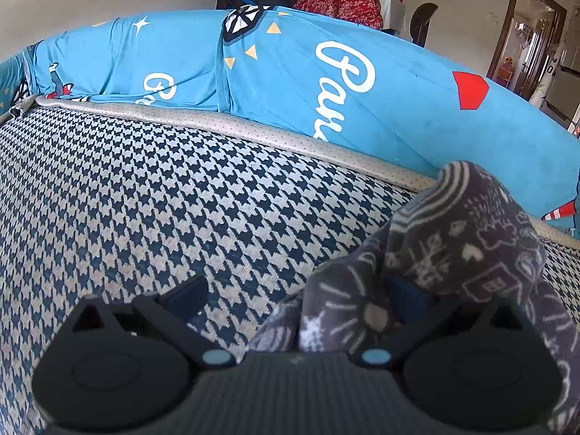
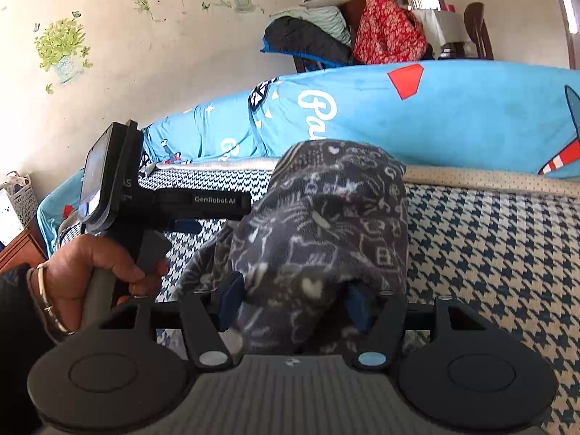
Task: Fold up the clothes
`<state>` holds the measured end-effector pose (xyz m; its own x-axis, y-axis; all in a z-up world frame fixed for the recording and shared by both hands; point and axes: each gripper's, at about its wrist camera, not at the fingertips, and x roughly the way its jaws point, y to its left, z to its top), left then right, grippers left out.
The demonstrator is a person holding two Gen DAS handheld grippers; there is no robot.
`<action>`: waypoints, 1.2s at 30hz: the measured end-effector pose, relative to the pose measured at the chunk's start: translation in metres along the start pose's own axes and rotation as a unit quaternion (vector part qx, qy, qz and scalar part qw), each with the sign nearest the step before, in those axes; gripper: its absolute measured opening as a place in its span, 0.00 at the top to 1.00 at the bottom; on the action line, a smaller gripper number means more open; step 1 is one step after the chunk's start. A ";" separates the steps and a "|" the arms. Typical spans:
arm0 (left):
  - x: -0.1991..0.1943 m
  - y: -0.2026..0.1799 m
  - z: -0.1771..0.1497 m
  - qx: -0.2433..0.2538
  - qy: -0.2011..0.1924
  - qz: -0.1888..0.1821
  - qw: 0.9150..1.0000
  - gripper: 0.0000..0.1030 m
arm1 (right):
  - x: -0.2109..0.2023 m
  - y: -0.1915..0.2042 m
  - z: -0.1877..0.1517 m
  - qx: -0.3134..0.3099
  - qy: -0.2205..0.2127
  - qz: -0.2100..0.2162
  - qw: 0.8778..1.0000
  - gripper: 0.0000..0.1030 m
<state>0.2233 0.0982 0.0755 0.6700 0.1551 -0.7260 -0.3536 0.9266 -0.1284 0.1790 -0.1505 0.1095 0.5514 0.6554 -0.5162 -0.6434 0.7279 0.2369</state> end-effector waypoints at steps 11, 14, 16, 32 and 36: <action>-0.041 0.010 0.017 -0.031 -0.056 -0.090 0.994 0.00 | 0.023 0.038 -0.003 -0.097 -0.059 -0.036 0.993 0.50; -0.047 0.008 0.021 -0.016 -0.063 -0.123 0.990 0.00 | 0.030 0.046 -0.003 -0.111 -0.064 -0.032 0.991 0.50; -0.047 0.005 0.022 0.003 -0.062 -0.138 0.988 0.00 | 0.035 0.054 -0.006 -0.129 -0.068 -0.034 0.989 0.49; -0.023 -0.009 0.018 0.115 -0.016 -0.148 0.982 0.00 | 0.052 0.089 -0.022 -0.227 -0.070 0.013 0.971 0.48; -0.018 -0.007 0.017 0.115 -0.008 -0.134 0.984 0.00 | 0.053 0.093 -0.024 -0.237 -0.064 0.016 0.969 0.47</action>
